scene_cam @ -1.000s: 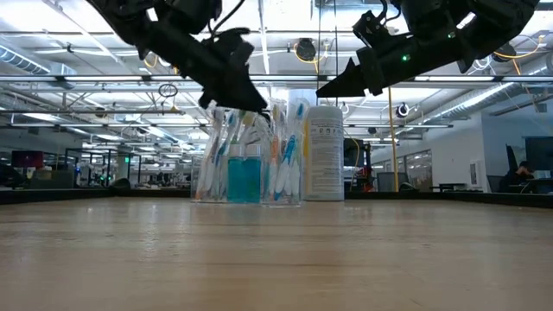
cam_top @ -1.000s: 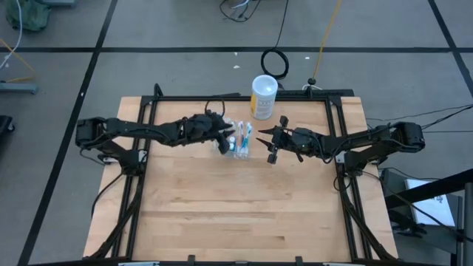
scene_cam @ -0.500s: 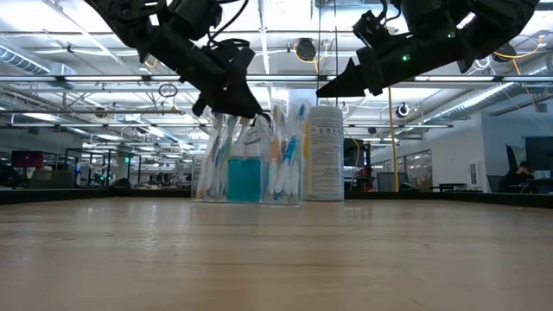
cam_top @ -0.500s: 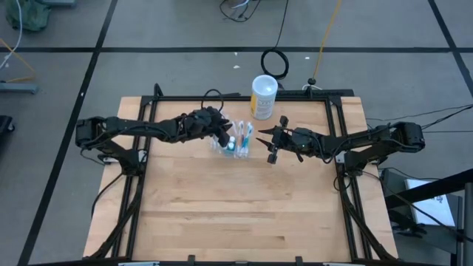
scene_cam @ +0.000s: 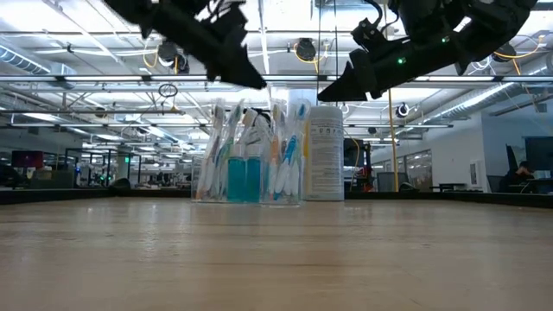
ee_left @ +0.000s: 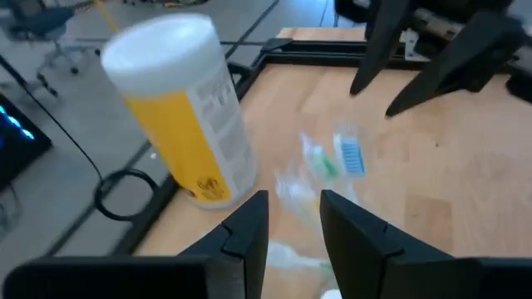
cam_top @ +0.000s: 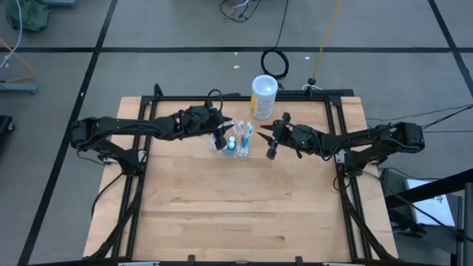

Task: Pick & Place toothbrushing station
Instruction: Adjust the toothbrushes into the transparent organizer

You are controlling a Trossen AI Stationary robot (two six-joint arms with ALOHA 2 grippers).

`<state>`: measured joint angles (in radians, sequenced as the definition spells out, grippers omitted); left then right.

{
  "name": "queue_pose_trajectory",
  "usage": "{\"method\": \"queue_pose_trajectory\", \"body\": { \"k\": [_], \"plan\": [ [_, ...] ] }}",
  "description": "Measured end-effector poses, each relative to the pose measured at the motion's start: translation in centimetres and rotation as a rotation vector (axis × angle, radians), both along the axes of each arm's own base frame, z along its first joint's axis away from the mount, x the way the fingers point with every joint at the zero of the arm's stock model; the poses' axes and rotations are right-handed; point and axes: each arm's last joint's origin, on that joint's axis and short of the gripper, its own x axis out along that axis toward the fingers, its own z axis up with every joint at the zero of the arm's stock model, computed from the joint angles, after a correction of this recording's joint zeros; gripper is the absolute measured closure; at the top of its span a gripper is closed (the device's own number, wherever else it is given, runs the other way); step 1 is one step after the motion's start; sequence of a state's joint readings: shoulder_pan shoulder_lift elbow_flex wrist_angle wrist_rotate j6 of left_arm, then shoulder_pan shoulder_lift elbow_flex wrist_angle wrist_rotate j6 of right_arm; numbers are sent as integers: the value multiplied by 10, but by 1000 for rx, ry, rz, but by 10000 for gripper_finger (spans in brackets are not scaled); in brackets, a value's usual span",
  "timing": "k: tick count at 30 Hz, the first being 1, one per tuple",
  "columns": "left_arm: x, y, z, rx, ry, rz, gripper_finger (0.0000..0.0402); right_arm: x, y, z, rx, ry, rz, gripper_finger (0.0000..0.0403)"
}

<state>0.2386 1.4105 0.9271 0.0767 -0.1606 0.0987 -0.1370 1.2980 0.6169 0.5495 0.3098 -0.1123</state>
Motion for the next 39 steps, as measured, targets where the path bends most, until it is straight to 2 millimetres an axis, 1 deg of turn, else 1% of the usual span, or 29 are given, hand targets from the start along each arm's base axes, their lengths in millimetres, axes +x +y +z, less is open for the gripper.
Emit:
{"method": "queue_pose_trajectory", "body": {
  "k": [6, 8, 10, 12, 14, 18, 21, 24, 30, 39],
  "plan": [
    [10, 3, 62, 141, 167, -88, 284, 0, 0, 0, 0, 0, -1, 285],
    [16, 7, 72, 182, 246, -122, 284, 0, 0, 0, 0, 0, -1, 285],
    [23, 13, 79, 202, 315, -148, 284, 0, 0, 0, 1, 0, -1, 286],
    [31, 21, 77, 177, 401, -170, 284, 0, 0, 0, 1, 1, 1, 286],
    [40, 29, 70, 144, 473, -169, 284, 0, 2, 0, 1, 5, 7, 286],
    [51, 45, 47, 66, 626, -153, 284, 0, 2, -1, 2, 9, 11, 287],
    [54, 53, 35, 4, 674, -144, 284, 0, 2, -1, 1, 10, 8, 287],
    [55, 58, 27, -50, 685, -149, 284, 0, 2, -1, 0, 10, 10, 287],
    [55, 60, 27, -74, 667, -171, 284, 0, 2, -1, -2, 10, 10, 287],
    [57, 60, 30, -17, 644, -205, 284, 0, 1, -1, -5, 12, 8, 287]
  ]
}}
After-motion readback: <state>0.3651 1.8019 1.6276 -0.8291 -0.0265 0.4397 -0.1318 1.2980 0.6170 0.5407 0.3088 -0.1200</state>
